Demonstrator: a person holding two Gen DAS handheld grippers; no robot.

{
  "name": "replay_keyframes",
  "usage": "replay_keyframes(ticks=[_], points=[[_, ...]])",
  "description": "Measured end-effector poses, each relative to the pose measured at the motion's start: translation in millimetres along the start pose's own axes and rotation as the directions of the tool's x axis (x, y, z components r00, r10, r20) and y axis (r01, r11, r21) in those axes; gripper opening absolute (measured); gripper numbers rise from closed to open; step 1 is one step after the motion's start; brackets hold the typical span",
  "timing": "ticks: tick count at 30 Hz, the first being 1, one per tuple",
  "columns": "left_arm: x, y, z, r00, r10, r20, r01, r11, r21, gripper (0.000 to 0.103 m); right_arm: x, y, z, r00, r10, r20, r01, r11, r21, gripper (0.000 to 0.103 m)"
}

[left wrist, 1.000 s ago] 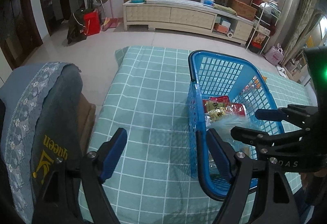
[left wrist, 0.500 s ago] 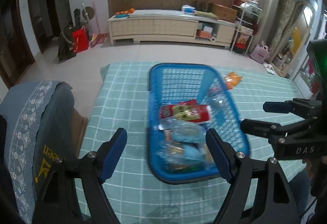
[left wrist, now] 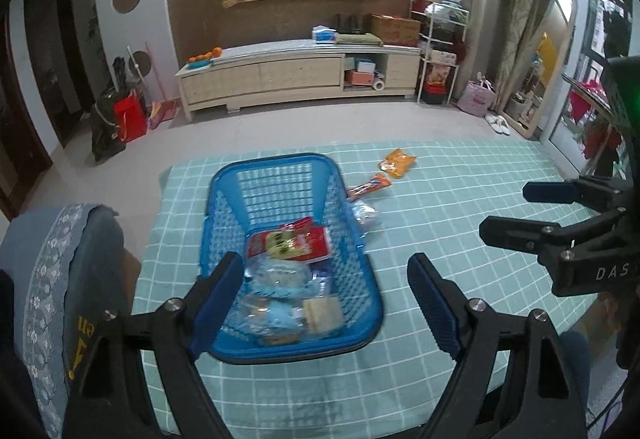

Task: Organize snacks
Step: 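Move both grippers back toward the remaining snacks on the mat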

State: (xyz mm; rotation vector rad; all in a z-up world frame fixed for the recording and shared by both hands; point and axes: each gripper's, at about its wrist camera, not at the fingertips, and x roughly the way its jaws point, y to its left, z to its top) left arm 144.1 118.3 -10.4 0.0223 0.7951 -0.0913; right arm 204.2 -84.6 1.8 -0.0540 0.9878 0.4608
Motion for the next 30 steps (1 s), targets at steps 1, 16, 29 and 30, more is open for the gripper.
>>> replay_keyframes(ticks=[1,16,29,30], points=[[2,-7,2,1.0,-0.001,-0.003,0.001,1.0,0.01,0.082,-3,-7,0,1.0,-0.005,0.004,0.005,1.0,0.005,0.095],[53,-77,35,0.999,-0.021,-0.043,0.019,0.999,-0.033,0.082,-11,-94,2,0.993,-0.094,0.067,0.09,0.994,0.055,0.103],[127,-108,42,0.999,0.042,-0.028,-0.046,0.988,-0.151,0.082,41,-161,4,0.98,-0.173,0.096,0.169,0.984,0.048,0.103],[133,-108,42,0.998,0.049,-0.032,-0.054,0.986,-0.156,0.082,45,-163,5,0.98,-0.173,0.096,0.169,0.985,0.042,0.103]])
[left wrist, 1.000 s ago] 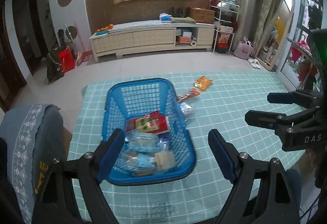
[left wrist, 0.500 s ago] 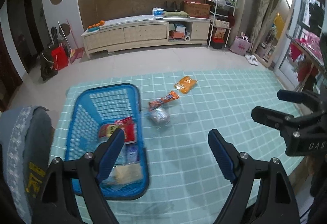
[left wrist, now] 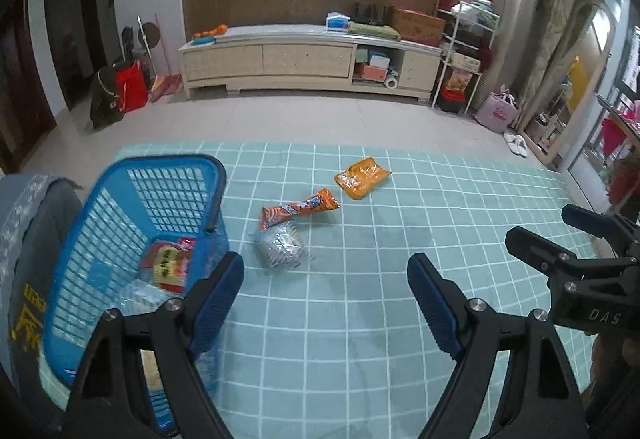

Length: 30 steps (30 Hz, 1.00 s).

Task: Organize snacks
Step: 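Move both grippers back toward the remaining snacks on the mat, then grasp the second clear striped cookie bag with the left gripper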

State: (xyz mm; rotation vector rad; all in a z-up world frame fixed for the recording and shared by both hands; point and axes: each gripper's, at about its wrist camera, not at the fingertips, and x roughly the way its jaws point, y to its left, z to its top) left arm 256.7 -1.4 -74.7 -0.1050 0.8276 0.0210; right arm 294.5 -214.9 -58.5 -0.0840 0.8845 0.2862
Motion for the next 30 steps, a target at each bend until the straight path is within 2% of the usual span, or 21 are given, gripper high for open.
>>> replay_keyframes(ticks=[3,8,20,24,26,30], points=[[18,-4,0,0.998,0.065,-0.002,-0.065,0.998,-0.005,0.082,15,-2,1,1.0,-0.001,0.01,0.002,1.0,-0.026,0.103],[57,3,0,0.996,0.056,-0.068,-0.061,0.996,-0.066,0.082,50,-7,7,1.0,0.023,-0.019,-0.023,0.999,-0.027,0.103],[139,13,2,0.978,0.108,-0.18,-0.123,0.99,-0.071,0.082,123,-5,10,0.994,0.021,-0.107,-0.024,0.999,-0.032,0.103],[157,24,3,0.972,0.134,-0.193,-0.156,0.982,-0.105,0.082,142,-3,8,0.991,0.017,-0.131,-0.022,0.999,-0.039,0.103],[165,26,4,0.973,0.12,-0.195,-0.144,0.983,-0.117,0.082,149,-2,8,0.99,0.017,-0.141,-0.022,0.999,-0.035,0.103],[182,25,5,0.961,0.177,-0.211,-0.2,0.976,-0.089,0.082,162,-1,5,0.987,0.017,-0.159,-0.023,0.999,-0.036,0.103]])
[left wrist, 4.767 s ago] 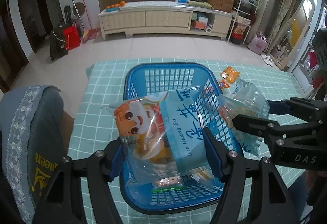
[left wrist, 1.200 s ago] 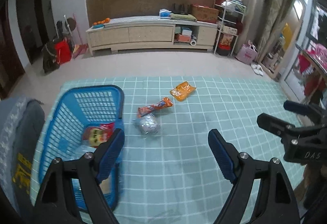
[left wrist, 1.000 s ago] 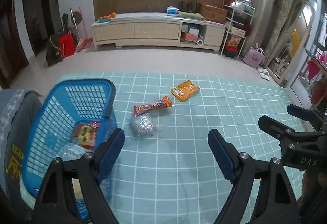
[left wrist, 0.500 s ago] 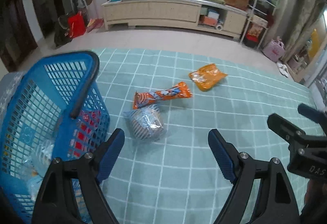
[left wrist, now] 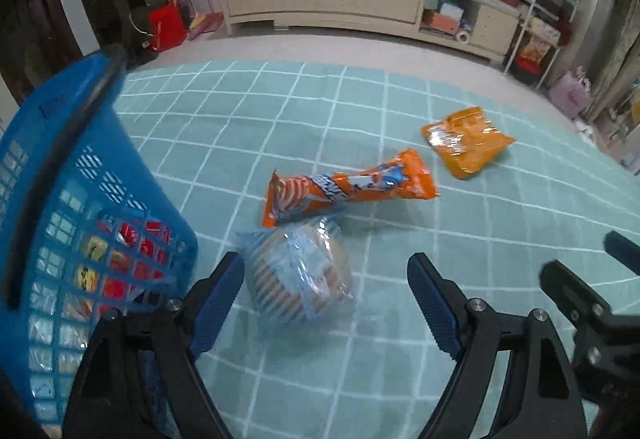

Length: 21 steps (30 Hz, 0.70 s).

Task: Organize snacks
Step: 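Grasp the second clear striped cookie bag with the left gripper, then lift the cookie bag with the left gripper while the right gripper approaches the orange sachet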

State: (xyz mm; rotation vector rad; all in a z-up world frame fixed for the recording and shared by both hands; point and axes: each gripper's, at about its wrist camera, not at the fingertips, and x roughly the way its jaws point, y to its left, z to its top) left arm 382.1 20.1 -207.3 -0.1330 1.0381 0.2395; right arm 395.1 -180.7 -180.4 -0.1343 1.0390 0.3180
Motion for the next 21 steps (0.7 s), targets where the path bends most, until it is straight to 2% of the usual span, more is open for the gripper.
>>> replay_keyframes(ticks=[8,10,12,21], points=[[26,6,3,0.998,-0.031,-0.053,0.029,0.999,-0.037,0.082,5,-8,-4,1.0,-0.003,-0.003,0.003,1.0,0.014,0.103],[24,7,1,0.997,-0.059,-0.052,0.057,0.997,-0.047,0.072,6,-12,-4,1.0,-0.005,-0.008,0.005,1.0,0.025,0.103],[21,4,1,0.996,-0.074,-0.046,0.072,0.997,-0.036,0.053,6,-14,-5,1.0,-0.003,-0.012,0.004,0.999,0.034,0.103],[10,-11,-5,0.983,-0.17,-0.073,0.171,0.985,0.01,0.051,3,-17,-9,1.0,0.006,-0.026,-0.005,0.999,0.037,0.103]])
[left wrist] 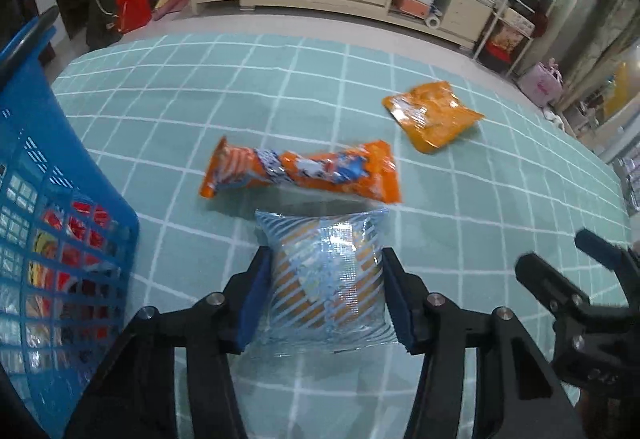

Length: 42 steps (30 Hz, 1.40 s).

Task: Organize snacks
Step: 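Lift the cookie bag with the left gripper while the right gripper approaches the orange sachet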

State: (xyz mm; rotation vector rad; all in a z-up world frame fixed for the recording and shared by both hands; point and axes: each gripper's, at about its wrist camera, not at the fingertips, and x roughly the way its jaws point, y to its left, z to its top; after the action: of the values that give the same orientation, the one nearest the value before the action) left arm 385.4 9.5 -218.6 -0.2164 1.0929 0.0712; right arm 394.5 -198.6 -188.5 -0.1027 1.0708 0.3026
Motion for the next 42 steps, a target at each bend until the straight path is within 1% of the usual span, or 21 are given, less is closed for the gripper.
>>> replay_keyframes(ticks=[2,5,9,11,14,16,18,20,22,25,27,31,33,34,35,38,41,42], points=[[-8,-5,-3,1.0,-0.014,0.008,0.014,1.0,0.009,0.051,-4,-1,3,1.0,0.001,0.006,-0.001,1.0,-0.004,0.103],[-22,-12,-2,0.999,-0.029,0.044,0.028,0.999,0.036,0.051,-10,-3,10,1.0,0.009,0.019,-0.009,1.0,-0.012,0.103],[-39,-20,12,0.992,0.011,0.123,-0.022,0.996,0.089,0.051,-12,-3,25,0.999,0.023,0.033,-0.021,0.998,-0.052,0.103],[-43,-22,20,0.988,0.032,0.151,-0.049,0.993,0.105,0.051,-10,-2,32,0.999,0.037,0.033,-0.034,0.997,-0.069,0.103],[-44,-16,33,0.984,0.057,0.169,-0.073,0.993,0.092,0.051,-2,-1,49,0.998,0.052,0.035,-0.049,0.994,-0.101,0.103],[-44,-11,41,0.981,0.07,0.181,-0.084,0.994,0.072,0.051,7,-1,59,0.998,0.065,0.019,-0.062,0.992,-0.105,0.103],[-43,-8,48,0.976,0.084,0.201,-0.099,0.993,0.068,0.051,18,3,70,0.995,0.097,-0.006,-0.097,0.987,-0.128,0.103],[-41,-8,52,0.972,0.099,0.215,-0.116,0.991,0.069,0.051,25,9,77,0.995,0.098,-0.008,-0.098,0.981,-0.165,0.103],[-38,-5,53,0.97,0.114,0.216,-0.129,0.99,0.054,0.051,36,18,86,0.995,0.099,-0.01,-0.098,0.972,-0.214,0.103],[-30,-4,53,0.966,0.154,0.206,-0.161,0.987,0.019,0.051,56,24,97,0.991,0.131,-0.037,-0.136,0.965,-0.224,0.103],[-25,-3,52,0.965,0.163,0.207,-0.168,0.986,0.011,0.051,65,29,101,0.988,0.145,-0.045,-0.151,0.959,-0.24,0.103],[-16,-3,53,0.964,0.169,0.204,-0.172,0.985,-0.003,0.051,87,40,104,0.988,0.123,-0.089,-0.144,0.948,-0.283,0.102],[-15,-1,53,0.963,0.169,0.209,-0.172,0.985,-0.004,0.051,92,46,103,0.989,0.112,-0.098,-0.137,0.941,-0.309,0.099],[-14,-1,53,0.962,0.174,0.211,-0.178,0.984,-0.002,0.051,93,47,102,0.99,0.102,-0.099,-0.128,0.939,-0.319,0.094],[-13,-1,53,0.962,0.176,0.211,-0.18,0.984,0.0,0.051,94,48,101,0.99,0.099,-0.1,-0.127,0.936,-0.328,0.092],[-10,2,54,0.969,0.159,0.191,-0.161,0.987,-0.008,0.051,95,49,102,0.986,0.122,-0.11,-0.152,0.932,-0.33,0.091],[-10,0,54,0.965,0.173,0.197,-0.176,0.984,-0.001,0.051,93,48,101,0.983,0.136,-0.12,-0.17,0.923,-0.346,0.09],[-9,-1,53,0.965,0.172,0.199,-0.176,0.984,0.004,0.051,92,48,100,0.982,0.143,-0.124,-0.178,0.918,-0.354,0.087]])
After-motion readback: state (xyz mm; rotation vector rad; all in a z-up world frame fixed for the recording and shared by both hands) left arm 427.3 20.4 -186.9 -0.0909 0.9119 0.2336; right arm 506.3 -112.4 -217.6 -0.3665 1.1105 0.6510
